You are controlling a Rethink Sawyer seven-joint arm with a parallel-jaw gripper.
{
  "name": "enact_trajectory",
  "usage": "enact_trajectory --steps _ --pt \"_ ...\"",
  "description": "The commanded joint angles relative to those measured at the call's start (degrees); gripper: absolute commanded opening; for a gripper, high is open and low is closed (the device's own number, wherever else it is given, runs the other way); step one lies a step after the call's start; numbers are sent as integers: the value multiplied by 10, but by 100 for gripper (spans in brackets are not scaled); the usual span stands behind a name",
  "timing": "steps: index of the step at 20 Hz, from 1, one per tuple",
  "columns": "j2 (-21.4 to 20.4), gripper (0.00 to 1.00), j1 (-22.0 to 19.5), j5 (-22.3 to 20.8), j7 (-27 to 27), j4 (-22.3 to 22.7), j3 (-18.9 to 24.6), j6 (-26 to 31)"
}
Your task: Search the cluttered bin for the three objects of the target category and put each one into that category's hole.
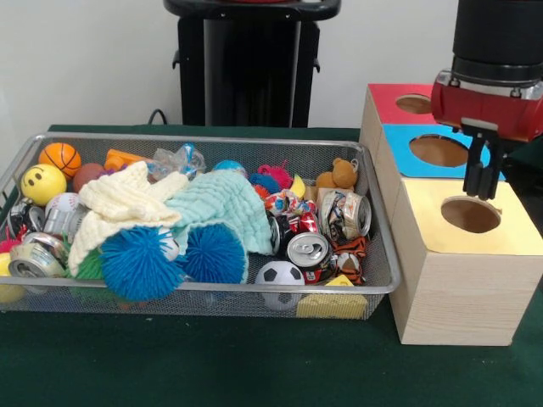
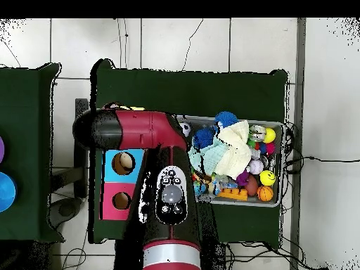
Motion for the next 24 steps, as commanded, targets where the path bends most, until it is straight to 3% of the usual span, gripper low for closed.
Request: enact_trajectory --steps 1,9,13,20,24 --pt "-24 0 -43 -41 -21 44 -1 -16" --pt "-35 0 -67 -80 -47 55 -3 -38" --pt "-42 0 -81 -84 -42 63 7 -18" --pt "-57 0 -48 -65 60 102 -39 17" --pt "-58 0 -45 -54 74 120 -56 30"
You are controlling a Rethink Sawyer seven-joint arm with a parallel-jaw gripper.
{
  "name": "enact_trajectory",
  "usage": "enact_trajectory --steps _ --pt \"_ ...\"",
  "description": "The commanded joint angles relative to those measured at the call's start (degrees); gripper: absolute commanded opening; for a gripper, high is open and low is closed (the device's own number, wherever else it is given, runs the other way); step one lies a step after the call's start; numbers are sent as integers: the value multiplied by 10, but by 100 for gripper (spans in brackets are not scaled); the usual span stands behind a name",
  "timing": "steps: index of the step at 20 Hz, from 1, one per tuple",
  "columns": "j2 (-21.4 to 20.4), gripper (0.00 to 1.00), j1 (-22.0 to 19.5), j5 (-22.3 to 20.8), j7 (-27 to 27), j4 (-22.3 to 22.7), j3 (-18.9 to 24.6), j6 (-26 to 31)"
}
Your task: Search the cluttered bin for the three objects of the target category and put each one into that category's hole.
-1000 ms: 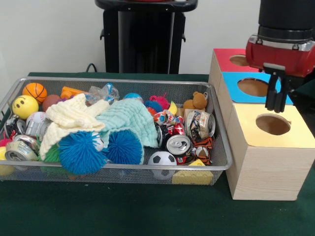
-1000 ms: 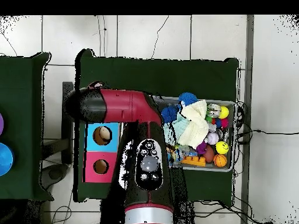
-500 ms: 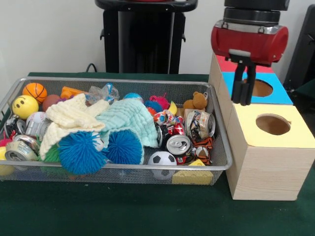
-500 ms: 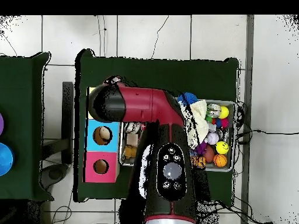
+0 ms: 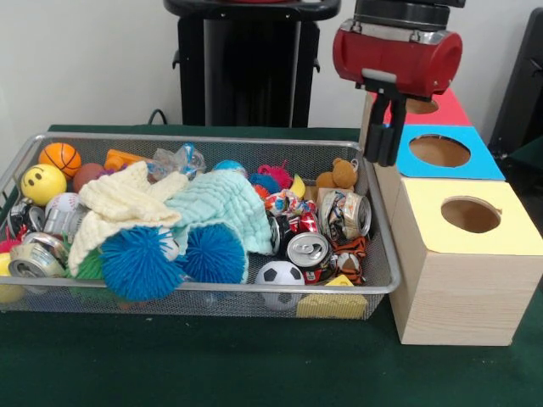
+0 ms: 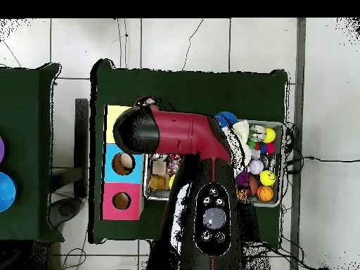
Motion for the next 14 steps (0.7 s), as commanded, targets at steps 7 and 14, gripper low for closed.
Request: enact_trajectory --steps 7,14 --pt "16 0 14 3 88 93 -59 42" --pt "34 0 -8 -3 55 97 -57 8"
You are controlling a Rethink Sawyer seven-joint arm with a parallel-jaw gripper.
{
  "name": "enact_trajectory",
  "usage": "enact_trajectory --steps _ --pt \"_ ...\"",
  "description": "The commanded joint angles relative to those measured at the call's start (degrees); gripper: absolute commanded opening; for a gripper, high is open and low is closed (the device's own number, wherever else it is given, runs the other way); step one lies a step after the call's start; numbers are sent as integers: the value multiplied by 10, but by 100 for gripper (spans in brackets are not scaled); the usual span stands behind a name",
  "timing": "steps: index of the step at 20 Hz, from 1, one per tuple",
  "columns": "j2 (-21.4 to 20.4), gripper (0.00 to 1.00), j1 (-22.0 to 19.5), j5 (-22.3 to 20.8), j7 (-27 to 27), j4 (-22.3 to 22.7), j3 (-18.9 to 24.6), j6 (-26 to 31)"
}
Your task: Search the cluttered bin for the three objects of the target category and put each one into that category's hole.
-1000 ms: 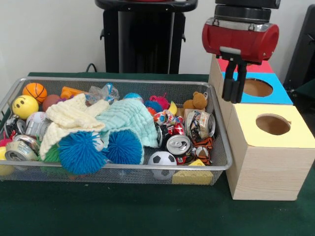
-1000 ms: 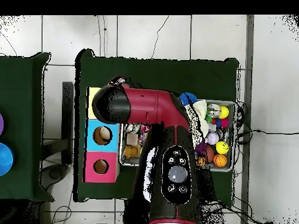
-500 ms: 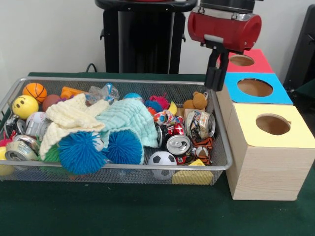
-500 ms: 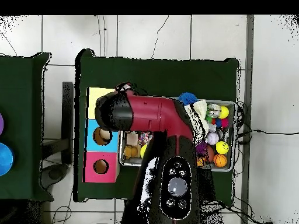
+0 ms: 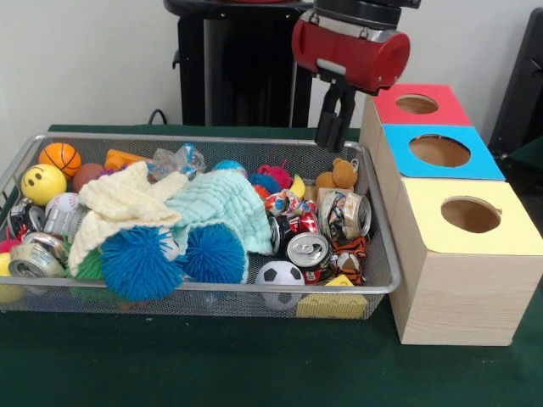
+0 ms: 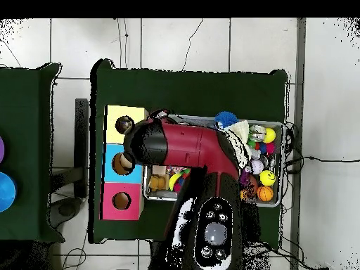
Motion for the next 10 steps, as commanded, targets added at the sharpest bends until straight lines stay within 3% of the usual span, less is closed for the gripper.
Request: enact_trajectory --steps 1,7,10 --pt "35 0 -23 -5 53 67 -1 4" --pt "48 0 -25 -9 47 68 -2 -9" --pt "65 0 -9 -10 71 67 -16 -21"
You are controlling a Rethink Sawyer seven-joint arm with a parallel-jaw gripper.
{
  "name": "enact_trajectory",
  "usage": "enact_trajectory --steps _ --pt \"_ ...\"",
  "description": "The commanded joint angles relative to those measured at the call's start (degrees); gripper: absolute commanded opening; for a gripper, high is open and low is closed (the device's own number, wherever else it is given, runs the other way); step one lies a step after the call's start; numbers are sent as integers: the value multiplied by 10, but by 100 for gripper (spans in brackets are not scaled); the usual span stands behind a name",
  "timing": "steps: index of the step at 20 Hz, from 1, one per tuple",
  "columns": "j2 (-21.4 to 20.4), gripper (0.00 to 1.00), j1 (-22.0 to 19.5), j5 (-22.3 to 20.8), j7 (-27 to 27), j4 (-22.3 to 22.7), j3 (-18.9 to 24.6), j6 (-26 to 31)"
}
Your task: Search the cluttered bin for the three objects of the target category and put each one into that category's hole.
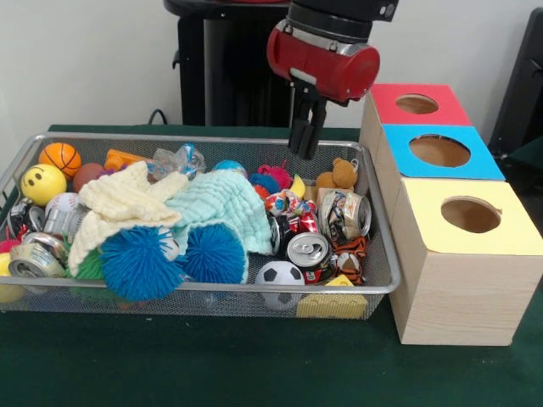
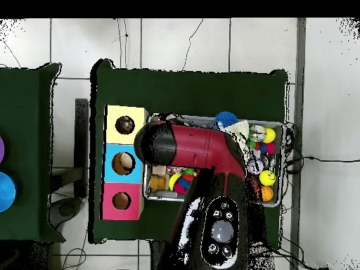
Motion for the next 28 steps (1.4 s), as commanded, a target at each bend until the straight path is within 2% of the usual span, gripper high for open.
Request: enact_trajectory --steps 1,7,13,22,26,28 --pt "52 0 -2 -10 74 68 0 -26" --pt "69 0 -25 -8 47 82 26 -59" --pt "59 0 -33 -3 40 120 39 -77" --pt "82 0 -64 -12 32 156 68 -165" --pt "80 0 -110 9 11 195 128 -156" --pt "80 0 -118 12 11 200 142 -152"
